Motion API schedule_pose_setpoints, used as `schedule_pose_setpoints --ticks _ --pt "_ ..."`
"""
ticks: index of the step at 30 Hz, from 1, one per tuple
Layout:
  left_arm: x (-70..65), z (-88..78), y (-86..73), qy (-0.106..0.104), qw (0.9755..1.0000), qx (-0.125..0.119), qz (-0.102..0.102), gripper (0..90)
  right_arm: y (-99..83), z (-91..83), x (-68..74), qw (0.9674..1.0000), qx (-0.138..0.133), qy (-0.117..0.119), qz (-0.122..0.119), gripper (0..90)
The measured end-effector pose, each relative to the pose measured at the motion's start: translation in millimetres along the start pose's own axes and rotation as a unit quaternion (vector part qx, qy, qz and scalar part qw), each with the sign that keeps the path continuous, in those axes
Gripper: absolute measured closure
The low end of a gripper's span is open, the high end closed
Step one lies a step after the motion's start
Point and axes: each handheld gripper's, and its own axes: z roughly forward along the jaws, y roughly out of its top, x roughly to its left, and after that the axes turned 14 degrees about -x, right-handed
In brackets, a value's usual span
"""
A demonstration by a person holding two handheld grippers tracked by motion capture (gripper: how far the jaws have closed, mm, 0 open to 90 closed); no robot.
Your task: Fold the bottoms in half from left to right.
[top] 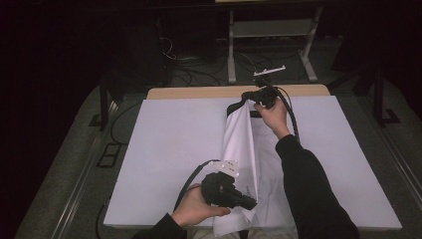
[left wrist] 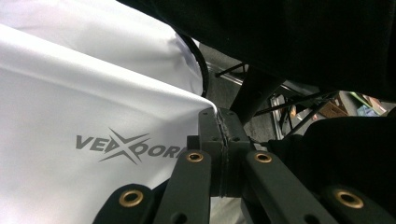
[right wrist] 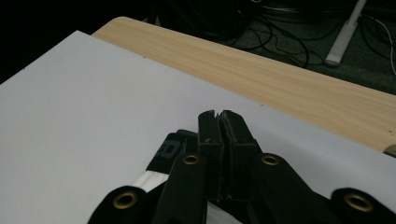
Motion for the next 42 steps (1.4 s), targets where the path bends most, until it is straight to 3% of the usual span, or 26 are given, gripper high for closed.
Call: schedule_pose_setpoints --ticks 19,42 --pt "2.4 47.5 18.2 -0.031 0.9994 0.01 0.016 88.7 -1.0 -20.1 -26.7 1.0 0.009 -0.001 0.003 85.6" --pt "11.1 100.8 25.8 -0.05 0.9986 0.016 -0.005 88.7 -20.5 -33.7 -61.7 0.9998 0.015 0.01 0.004 85.6"
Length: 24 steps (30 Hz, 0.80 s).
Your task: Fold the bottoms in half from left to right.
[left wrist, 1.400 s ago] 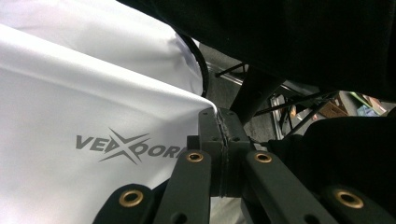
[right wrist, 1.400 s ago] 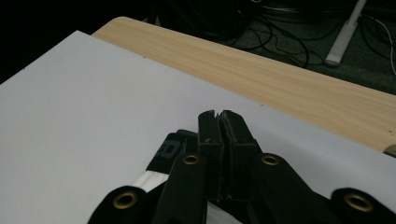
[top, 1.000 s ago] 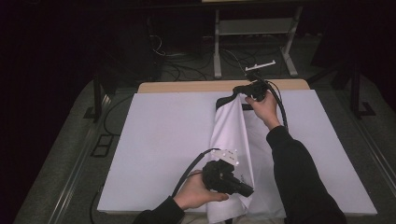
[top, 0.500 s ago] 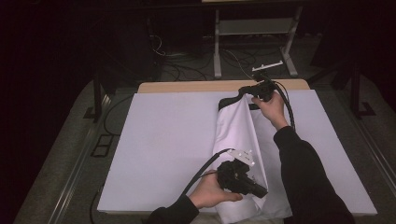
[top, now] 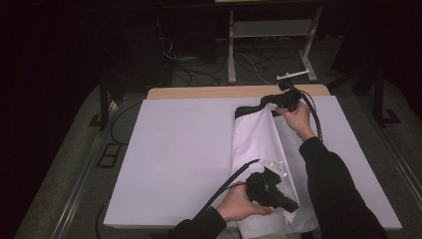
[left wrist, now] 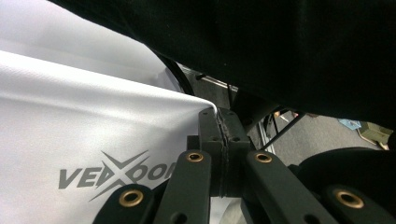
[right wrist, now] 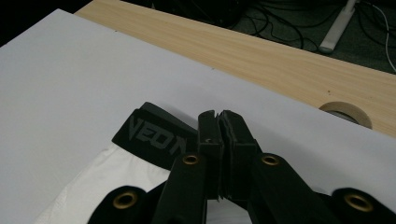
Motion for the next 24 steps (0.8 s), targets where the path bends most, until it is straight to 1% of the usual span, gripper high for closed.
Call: schedule_pose_setpoints --ticks 3,12,14,21,23,24 --pt "1.5 6.0 1.2 -0.002 1.0 -0.001 -0.001 88.7 -2.7 -2.3 -4.7 1.0 -0.004 0.005 0.002 85.6" --pt "5.2 26.0 1.5 -0.003 1.0 0.004 -0.008 88.7 -12.0 -9.1 -15.8 0.9997 -0.004 0.009 -0.021 85.6" --pt "6.1 29.4 1.3 -0.004 1.0 0.004 -0.008 88.7 -14.7 -10.5 -18.2 0.9996 -0.004 0.006 -0.026 85.5" --pt "9.9 40.5 0.6 -0.007 0.9998 0.002 -0.017 88.7 -25.6 -13.5 -28.5 0.9995 -0.003 -0.001 -0.031 85.5" --pt "12.3 43.0 0.4 -0.007 0.9998 0.002 -0.019 88.7 -27.8 -13.9 -29.7 0.9993 -0.003 -0.009 -0.036 85.6" --pt "13.0 44.5 0.3 -0.007 0.9997 0.002 -0.023 88.6 -29.0 -14.1 -30.2 0.9993 -0.002 -0.01 -0.037 85.5"
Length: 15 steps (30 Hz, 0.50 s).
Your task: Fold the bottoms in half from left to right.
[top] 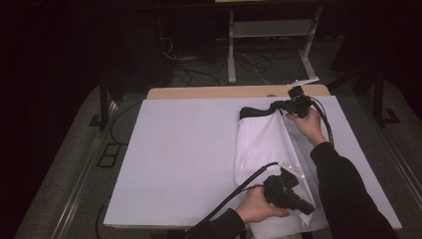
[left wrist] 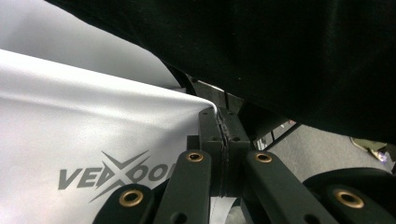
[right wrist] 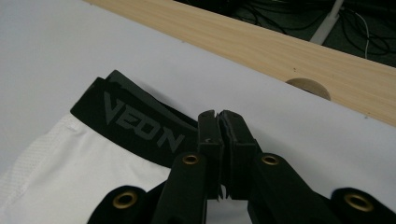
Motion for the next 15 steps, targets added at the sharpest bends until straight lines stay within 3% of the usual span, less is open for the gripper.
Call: schedule_pose_setpoints --ticks 15 --pt "10.0 23.4 0.3 0.008 0.9998 0.007 -0.018 88.6 -8.8 -5.1 -13.1 1.0 -0.002 0.003 -0.001 85.5"
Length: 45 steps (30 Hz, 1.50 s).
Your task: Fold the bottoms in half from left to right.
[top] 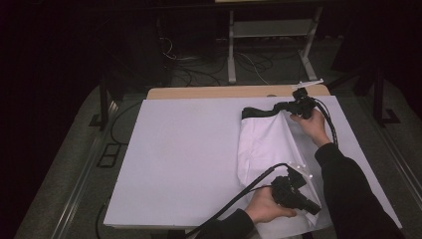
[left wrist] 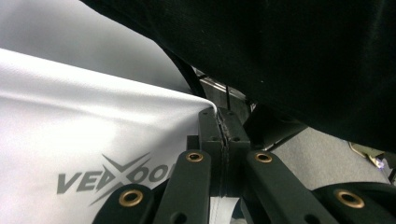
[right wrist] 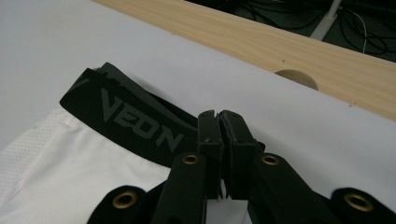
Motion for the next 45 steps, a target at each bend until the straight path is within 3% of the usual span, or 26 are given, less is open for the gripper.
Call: schedule_pose_setpoints --ticks 11,27,30,32,34,40,45 --pt "7.7 18.2 -0.4 0.004 0.9999 0.008 -0.013 88.6 -3.1 -2.3 -3.6 0.9999 0.007 0.003 -0.015 85.4" --pt "17.4 33.1 -3.3 0.002 0.9997 0.007 -0.023 87.4 -3.0 -8.9 -10.7 0.9999 0.002 0.0 -0.01 84.0" --pt "17.1 33.8 -4.3 0.001 0.9998 -0.003 -0.018 73.0 -4.2 -10.3 -12.0 0.9999 0.004 -0.006 0.011 78.8" --pt "15.8 32.3 -3.4 -0.006 0.9997 -0.014 -0.02 66.8 -5.0 -12.2 -12.1 0.9998 0.004 -0.007 0.021 70.3" --pt "13.1 30.4 -2.5 0.003 0.9996 -0.025 -0.009 56.4 -5.7 -14.2 -12.1 0.9995 0.003 -0.008 0.03 63.0" --pt "4.6 21.1 -2.0 0.033 0.9976 -0.055 0.027 34.6 -4.0 -22.9 -10.5 0.9992 -0.004 0.001 0.04 35.5" --pt "6.9 11.5 -0.4 0.035 0.9961 -0.077 0.027 25.8 0.1 -28.9 -5.3 0.9995 0.011 0.0 0.029 11.0"
